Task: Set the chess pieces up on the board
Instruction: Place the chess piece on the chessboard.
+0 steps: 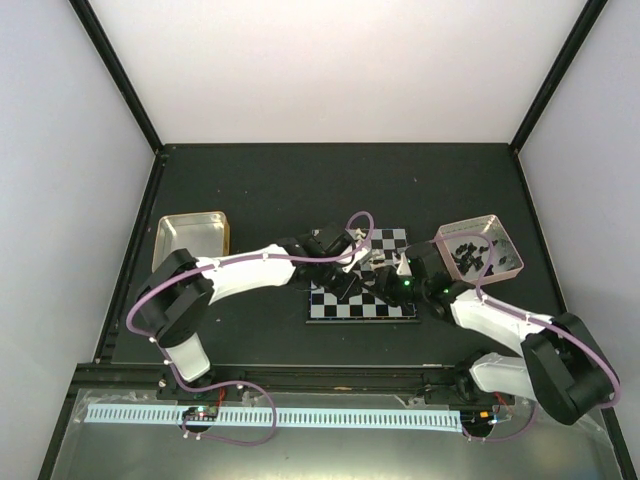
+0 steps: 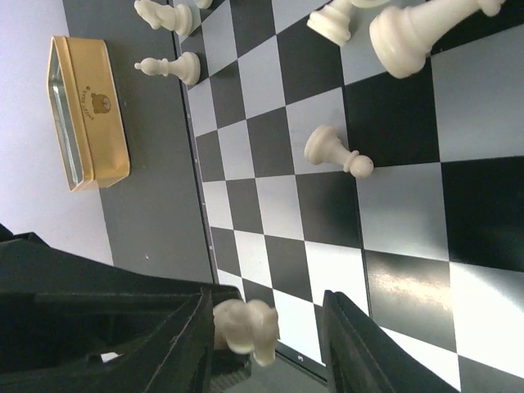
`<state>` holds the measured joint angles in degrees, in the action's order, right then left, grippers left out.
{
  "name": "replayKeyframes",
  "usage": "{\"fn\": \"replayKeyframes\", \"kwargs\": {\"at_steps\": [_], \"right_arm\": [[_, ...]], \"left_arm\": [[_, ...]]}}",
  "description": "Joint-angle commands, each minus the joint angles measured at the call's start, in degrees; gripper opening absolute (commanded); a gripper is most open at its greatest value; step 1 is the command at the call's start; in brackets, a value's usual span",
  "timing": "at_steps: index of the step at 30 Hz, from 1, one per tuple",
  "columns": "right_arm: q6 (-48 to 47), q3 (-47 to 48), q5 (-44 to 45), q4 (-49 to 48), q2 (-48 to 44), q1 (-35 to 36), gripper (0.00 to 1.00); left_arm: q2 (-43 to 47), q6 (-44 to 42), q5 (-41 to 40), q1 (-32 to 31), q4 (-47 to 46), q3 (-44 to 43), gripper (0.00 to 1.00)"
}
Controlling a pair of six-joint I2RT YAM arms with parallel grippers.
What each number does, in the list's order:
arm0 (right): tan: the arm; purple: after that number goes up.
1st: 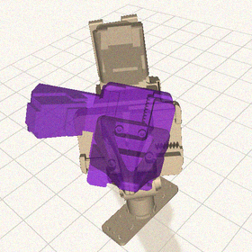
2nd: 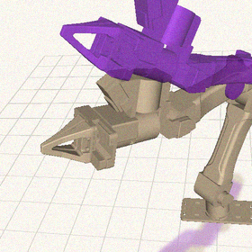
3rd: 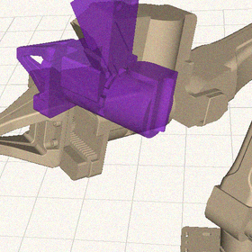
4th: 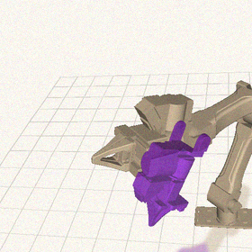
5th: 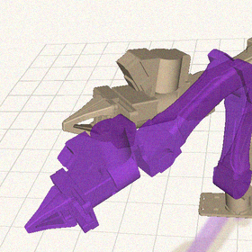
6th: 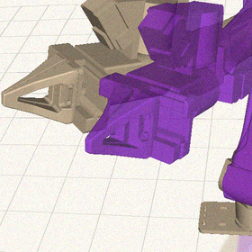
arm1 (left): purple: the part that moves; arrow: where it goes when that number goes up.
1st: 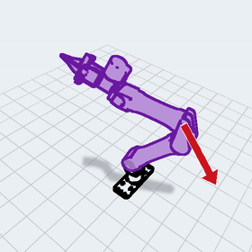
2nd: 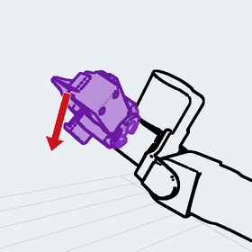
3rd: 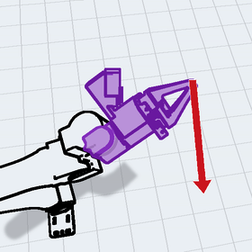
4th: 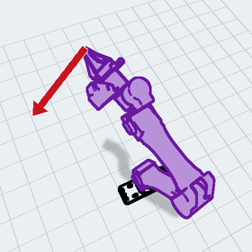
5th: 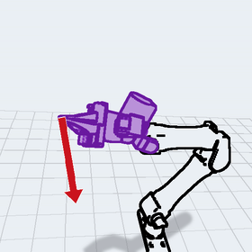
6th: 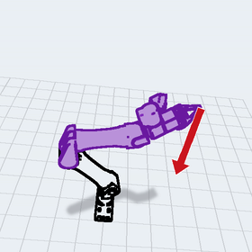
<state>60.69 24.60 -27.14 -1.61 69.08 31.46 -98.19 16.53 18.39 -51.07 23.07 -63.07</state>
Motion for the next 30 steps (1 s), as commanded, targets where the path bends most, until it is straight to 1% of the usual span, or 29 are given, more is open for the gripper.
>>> {"fn": "replayKeyframes", "kwargs": {"at_steps": [1, 4, 8, 15, 17, 19, 22, 25, 27, 30], "right_arm": [[2.6, -0.9, -1.9, -4.2, 0.3, -0.2, 0.34], [2.7, -1.1, -1.0, -4.4, -0.1, -0.2, 0.27], [2.3, -1.2, -0.1, -4.5, -1.0, -0.3, 0.23], [0.3, -0.7, 1.0, -4.0, -2.5, -0.3, 0.07], [-1.2, -0.1, 1.6, -2.8, -2.9, -0.3, 0.04], [-2.7, 0.5, 2.3, -1.7, -3.5, -0.3, 0.01], [-5.9, 2.1, 4.9, 1.8, -4.3, -0.2, 0.01], [-9.7, 4.3, 9.0, 6.8, -4.8, 0.1, 0.01], [-11.9, 5.6, 13.0, 9.4, -5.2, 0.7, 0.01], [-14.9, 8.1, 20.2, 13.7, -5.6, 3.1, 0.01]], "left_arm": [[2.0, 0.5, 3.1, 0.7, -3.4, 0.3, 0.11], [2.1, 0.7, 3.7, 1.0, -3.6, 0.4, 0.11], [2.2, 0.8, 4.2, 1.1, -3.8, 0.6, 0.11], [2.8, 1.2, 4.4, 1.5, -4.0, 0.9, 0.11], [3.1, 1.6, 4.4, 1.6, -4.2, 1.1, 0.12], [3.5, 2.0, 4.3, 1.9, -4.4, 1.3, 0.17], [5.0, 3.0, 3.7, 2.8, -5.4, 2.4, 0.30], [8.3, 4.1, 0.9, 3.8, -6.6, 4.9, 0.42], [11.7, 5.1, -2.4, 4.6, -6.8, 7.2, 0.47], [18.6, 5.7, -9.8, 6.0, -6.2, 10.9, 0.50]]}}
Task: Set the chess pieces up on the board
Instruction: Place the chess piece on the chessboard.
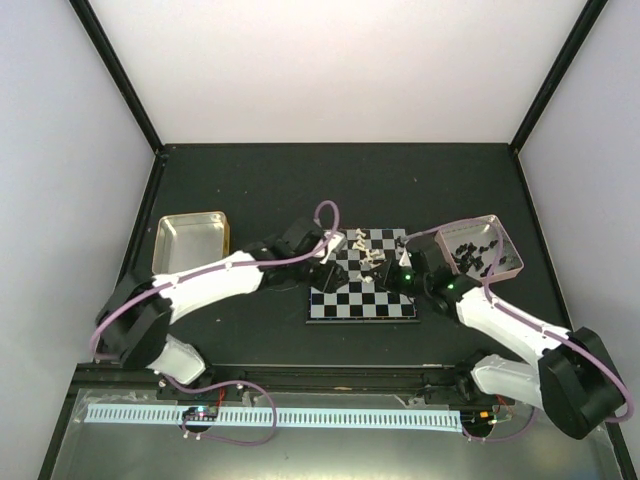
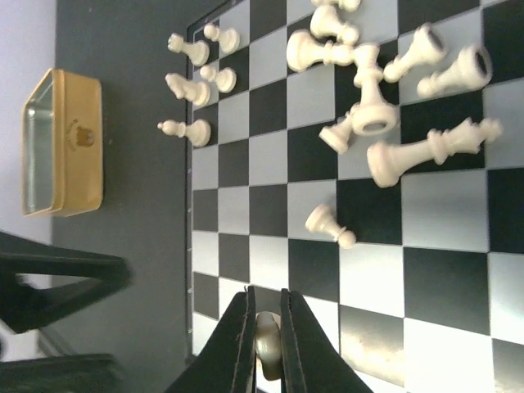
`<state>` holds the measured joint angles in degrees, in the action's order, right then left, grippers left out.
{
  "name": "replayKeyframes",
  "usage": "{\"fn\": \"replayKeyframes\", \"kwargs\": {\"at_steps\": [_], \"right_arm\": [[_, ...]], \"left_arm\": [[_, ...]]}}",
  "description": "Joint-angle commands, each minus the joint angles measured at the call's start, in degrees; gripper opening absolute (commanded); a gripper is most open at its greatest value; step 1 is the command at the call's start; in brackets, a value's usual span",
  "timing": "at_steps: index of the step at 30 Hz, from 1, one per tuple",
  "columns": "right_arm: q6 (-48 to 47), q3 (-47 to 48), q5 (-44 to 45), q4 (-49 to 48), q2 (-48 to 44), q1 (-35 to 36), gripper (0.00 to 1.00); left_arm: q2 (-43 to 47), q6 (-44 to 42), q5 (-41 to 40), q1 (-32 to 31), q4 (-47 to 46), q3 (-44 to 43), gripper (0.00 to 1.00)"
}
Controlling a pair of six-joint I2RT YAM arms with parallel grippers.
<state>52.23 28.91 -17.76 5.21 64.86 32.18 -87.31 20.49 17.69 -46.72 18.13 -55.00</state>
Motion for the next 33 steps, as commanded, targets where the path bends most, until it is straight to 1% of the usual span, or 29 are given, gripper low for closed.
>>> {"fn": "replayKeyframes", "kwargs": {"at_steps": [1, 5, 8, 12, 15, 18, 20, 24, 28, 33], "right_arm": [[-7.3, 4.7, 13.4, 8.2, -1.5, 3.6, 0.01], [-9.7, 7.6, 21.9, 10.1, -1.5, 9.8, 0.01], [-11.7, 10.8, 26.6, 10.0, 1.3, 14.7, 0.01], [-12.5, 18.1, 32.3, 11.3, 9.1, 19.6, 0.01], [-13.3, 23.6, 36.8, 12.0, 15.3, 23.5, 0.01], [-13.8, 26.8, 39.2, 11.3, 20.9, 25.1, 0.01], [-14.3, 27.3, 40.9, 10.0, 23.4, 25.2, 0.01], [-18.6, 26.4, 40.8, 5.8, 26.0, 25.6, 0.01], [-23.3, 24.6, 39.7, 3.5, 26.8, 27.8, 0.01], [-23.9, 20.8, 38.4, 0.4, 26.5, 31.7, 0.01]], "left_arm": [[10.3, 2.0, -11.5, 2.2, -0.9, 4.0, 0.52], [20.8, 2.0, -19.7, 4.1, 1.0, 7.5, 0.57], [28.3, 2.0, -25.5, 4.8, 2.6, 9.2, 0.59], [38.3, 4.6, -32.1, 5.0, 2.7, 12.8, 0.62], [46.8, 5.6, -34.1, 5.1, 3.6, 14.9, 0.66], [53.2, 5.2, -36.3, 5.2, 5.6, 16.3, 0.71], [56.2, 4.9, -37.9, 5.3, 7.4, 17.1, 0.75], [60.4, 5.1, -38.2, 5.3, 11.4, 17.8, 0.76], [62.7, 6.2, -37.7, 5.4, 15.6, 18.2, 0.77], [64.0, 6.5, -37.2, 5.4, 16.8, 18.7, 0.77]]}}
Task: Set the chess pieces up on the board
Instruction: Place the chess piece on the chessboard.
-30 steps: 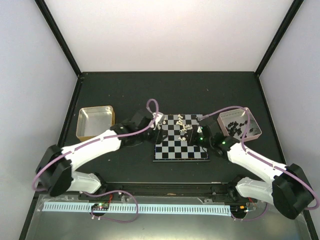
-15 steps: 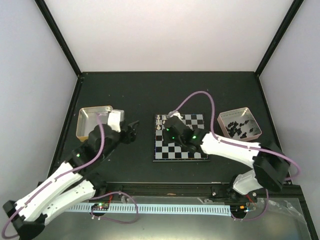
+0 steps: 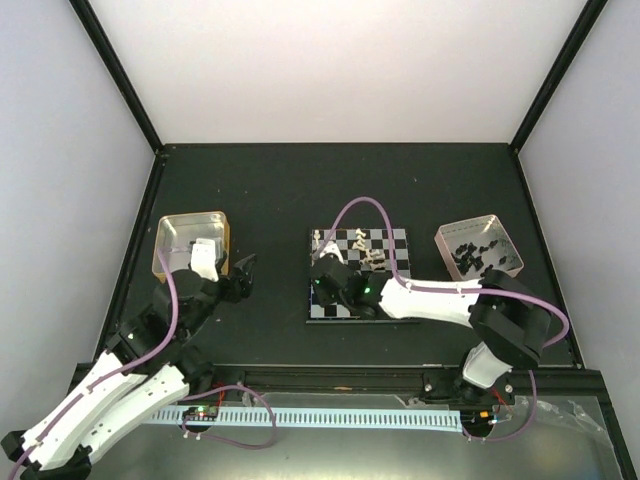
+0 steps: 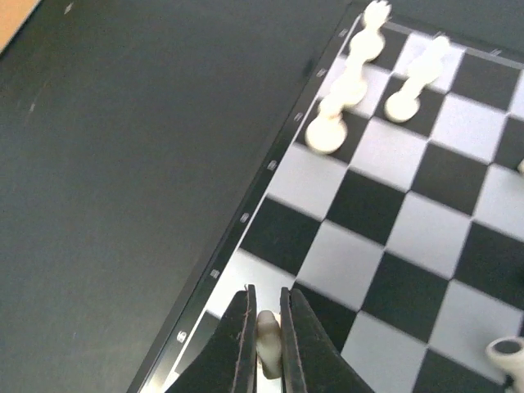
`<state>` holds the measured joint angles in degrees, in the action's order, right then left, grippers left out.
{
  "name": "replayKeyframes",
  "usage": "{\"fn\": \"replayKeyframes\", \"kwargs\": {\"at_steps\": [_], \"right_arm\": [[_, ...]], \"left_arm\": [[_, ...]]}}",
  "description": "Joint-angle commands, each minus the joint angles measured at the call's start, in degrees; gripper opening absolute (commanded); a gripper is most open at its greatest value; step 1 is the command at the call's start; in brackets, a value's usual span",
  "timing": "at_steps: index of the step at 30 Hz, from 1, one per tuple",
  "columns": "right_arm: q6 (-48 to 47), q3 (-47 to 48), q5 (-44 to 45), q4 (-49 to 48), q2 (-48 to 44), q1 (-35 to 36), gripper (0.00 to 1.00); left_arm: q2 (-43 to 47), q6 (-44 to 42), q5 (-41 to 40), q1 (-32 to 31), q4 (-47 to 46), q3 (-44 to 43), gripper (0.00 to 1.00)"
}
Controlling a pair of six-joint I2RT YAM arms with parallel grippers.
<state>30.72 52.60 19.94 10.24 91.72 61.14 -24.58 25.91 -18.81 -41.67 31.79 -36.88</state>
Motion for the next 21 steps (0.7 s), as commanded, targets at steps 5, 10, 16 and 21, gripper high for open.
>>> {"fn": "replayKeyframes", "kwargs": {"at_steps": [5, 10, 16, 21], "right_arm": [[-1.7, -4.9, 0.4, -7.1, 1.5, 5.0, 0.01], [-2.1, -4.3, 0.3, -8.1, 3.9, 5.2, 0.01], [-2.8, -4.1, -0.4, -8.7, 5.1, 5.3, 0.02], [-3.4, -4.2, -0.8, -9.4, 6.1, 5.3, 0.05]], "left_arm": [[0.8, 1.1, -0.4, 0.3, 2.4, 0.8, 0.78], [0.2, 1.1, -0.4, 0.4, 1.9, 1.1, 0.78], [0.1, 1.3, -0.8, 0.4, 2.3, 1.1, 0.79], [0.4, 1.4, -1.2, 0.4, 2.4, 1.3, 0.79]]}}
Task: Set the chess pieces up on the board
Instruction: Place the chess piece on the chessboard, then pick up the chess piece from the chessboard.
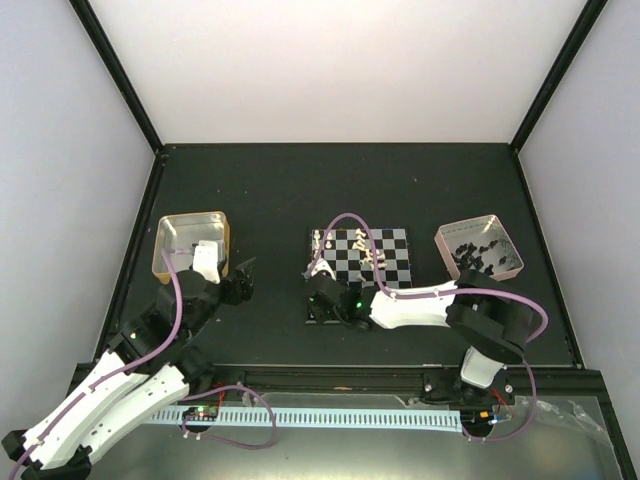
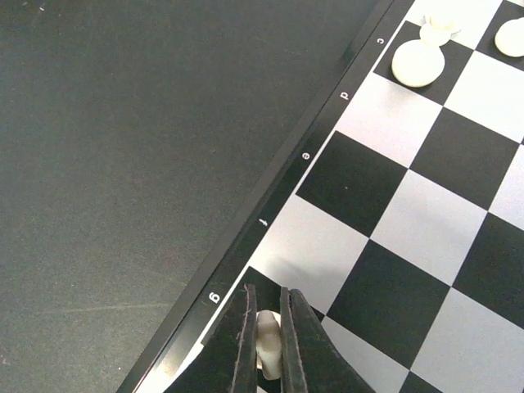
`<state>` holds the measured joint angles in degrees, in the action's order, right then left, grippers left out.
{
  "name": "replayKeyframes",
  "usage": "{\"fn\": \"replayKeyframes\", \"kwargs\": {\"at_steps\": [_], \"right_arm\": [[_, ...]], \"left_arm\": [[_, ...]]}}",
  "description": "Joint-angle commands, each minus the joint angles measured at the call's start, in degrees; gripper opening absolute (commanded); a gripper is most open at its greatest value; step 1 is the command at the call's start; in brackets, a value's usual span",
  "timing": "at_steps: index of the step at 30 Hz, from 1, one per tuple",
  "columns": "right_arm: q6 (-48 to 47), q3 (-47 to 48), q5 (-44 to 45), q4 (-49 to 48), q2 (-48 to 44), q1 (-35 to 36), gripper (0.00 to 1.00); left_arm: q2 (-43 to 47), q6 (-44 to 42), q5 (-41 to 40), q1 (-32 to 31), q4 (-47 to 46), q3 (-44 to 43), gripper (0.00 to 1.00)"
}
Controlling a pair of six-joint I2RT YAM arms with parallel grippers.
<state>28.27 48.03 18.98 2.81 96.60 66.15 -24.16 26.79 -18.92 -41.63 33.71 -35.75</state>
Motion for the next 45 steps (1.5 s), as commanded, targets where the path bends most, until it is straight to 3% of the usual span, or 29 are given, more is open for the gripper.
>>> {"fn": "replayKeyframes", "kwargs": {"at_steps": [1, 5, 14, 17, 24, 29, 40, 45], "right_arm": [[-1.0, 0.4, 0.0, -2.1, 1.4, 0.3, 0.06], [-0.6, 1.1, 0.1, -1.4, 2.1, 0.3, 0.11], [4.7, 2.2, 1.2, 4.3, -7.2, 0.1, 0.47], [7.8, 2.3, 2.3, 6.2, -11.4, -0.9, 0.53], [18.7, 0.0, 3.1, 15.8, -16.9, -8.8, 0.50], [20.0, -1.9, -0.2, 19.3, -16.6, -15.0, 0.45], [0.1, 5.3, -7.8, 23.3, -6.5, -18.2, 0.39], [-5.5, 9.5, -6.2, 28.3, -1.8, -18.3, 0.29]], "left_arm": [[-0.1, 0.6, -1.1, 0.3, 0.5, 0.2, 0.79], [-0.1, 0.6, -1.1, 0.4, 0.7, 0.2, 0.79], [-0.9, 0.5, -1.1, 0.4, 0.4, -0.1, 0.81], [-1.8, 0.2, -0.8, 0.4, -0.2, -0.3, 0.82], [-4.6, 0.5, 1.2, 0.3, -2.5, -0.5, 0.82], [-6.5, 1.2, 3.5, 0.4, -5.1, -0.4, 0.83], [-9.3, 2.3, 8.2, 0.4, -6.0, -0.2, 0.83], [-9.4, 2.7, 9.5, 0.4, -6.3, 0.3, 0.83]]}}
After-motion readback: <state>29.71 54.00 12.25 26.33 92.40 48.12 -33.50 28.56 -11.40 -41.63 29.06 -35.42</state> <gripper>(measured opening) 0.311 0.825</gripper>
